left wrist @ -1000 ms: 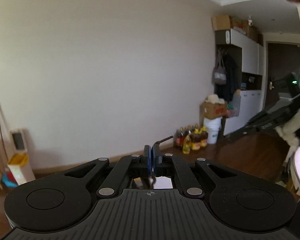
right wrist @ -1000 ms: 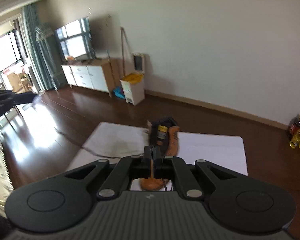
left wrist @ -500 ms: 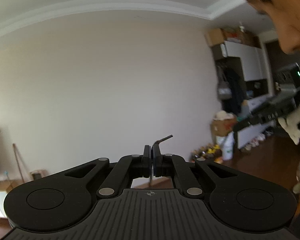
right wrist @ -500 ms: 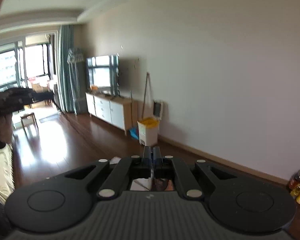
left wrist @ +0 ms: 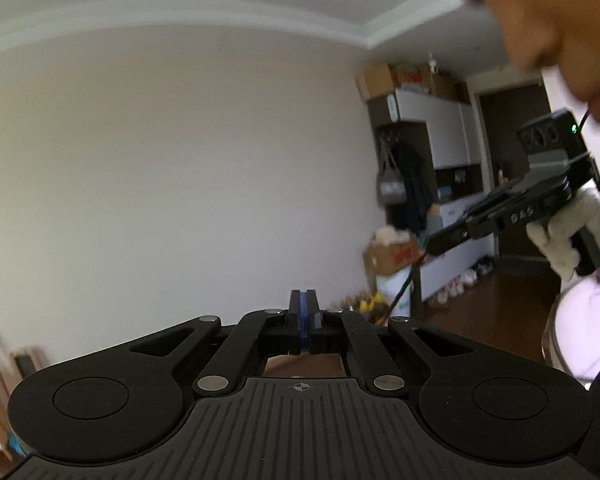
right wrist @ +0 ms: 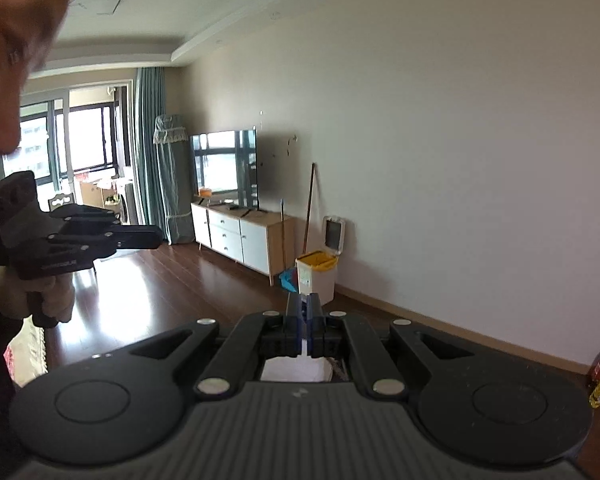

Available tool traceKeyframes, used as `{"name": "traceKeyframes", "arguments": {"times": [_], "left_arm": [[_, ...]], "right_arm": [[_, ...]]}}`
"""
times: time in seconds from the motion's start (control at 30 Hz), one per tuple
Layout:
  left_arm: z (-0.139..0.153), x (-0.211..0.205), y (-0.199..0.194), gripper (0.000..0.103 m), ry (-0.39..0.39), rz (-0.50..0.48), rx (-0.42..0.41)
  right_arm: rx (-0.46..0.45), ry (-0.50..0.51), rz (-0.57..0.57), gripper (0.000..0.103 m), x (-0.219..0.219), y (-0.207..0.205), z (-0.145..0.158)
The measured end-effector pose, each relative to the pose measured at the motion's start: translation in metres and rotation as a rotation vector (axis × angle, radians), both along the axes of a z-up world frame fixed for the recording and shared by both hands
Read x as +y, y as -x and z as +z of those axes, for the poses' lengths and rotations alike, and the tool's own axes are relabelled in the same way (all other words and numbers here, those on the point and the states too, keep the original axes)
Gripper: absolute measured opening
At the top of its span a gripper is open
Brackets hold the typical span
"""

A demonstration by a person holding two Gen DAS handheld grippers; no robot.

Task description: Lace up shoes with both hands

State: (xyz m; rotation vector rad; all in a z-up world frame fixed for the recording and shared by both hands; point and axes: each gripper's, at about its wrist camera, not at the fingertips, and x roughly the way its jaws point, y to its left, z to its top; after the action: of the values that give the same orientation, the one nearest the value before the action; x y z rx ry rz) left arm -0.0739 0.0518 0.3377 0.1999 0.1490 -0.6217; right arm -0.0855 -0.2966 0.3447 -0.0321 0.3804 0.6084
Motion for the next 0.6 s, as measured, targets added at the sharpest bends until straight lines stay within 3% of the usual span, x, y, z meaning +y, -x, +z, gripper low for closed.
{"name": "traceKeyframes", "arguments": {"times": [0.07, 0.23, 0.33, 0.47, 0.6], "left_arm": [[-0.017, 0.005, -0.009, 0.0, -0.018, 0.033, 0.05], [-0.105, 0.021, -0.054, 0.0, -0.047, 0.117, 0.268], [-0.148, 0.033, -0.072, 0.0, -0.055, 0.15, 0.339], [-0.208, 0.039, -0.09, 0.0, -0.131, 0.183, 0.365], [-0.259, 0.056, -0.101, 0.001, -0.143, 0.202, 0.383]], "right_arm": [[0.062, 0.02, -0.025, 0.003, 0.002, -0.011, -0.022], [0.199, 0.05, -0.066, 0.003, 0.007, -0.039, -0.08], [0.287, 0.092, -0.039, 0.003, 0.016, -0.053, -0.111], [0.396, 0.227, -0.012, 0.003, 0.032, -0.076, -0.166], [0.443, 0.251, -0.025, 0.003, 0.036, -0.095, -0.206]]}}
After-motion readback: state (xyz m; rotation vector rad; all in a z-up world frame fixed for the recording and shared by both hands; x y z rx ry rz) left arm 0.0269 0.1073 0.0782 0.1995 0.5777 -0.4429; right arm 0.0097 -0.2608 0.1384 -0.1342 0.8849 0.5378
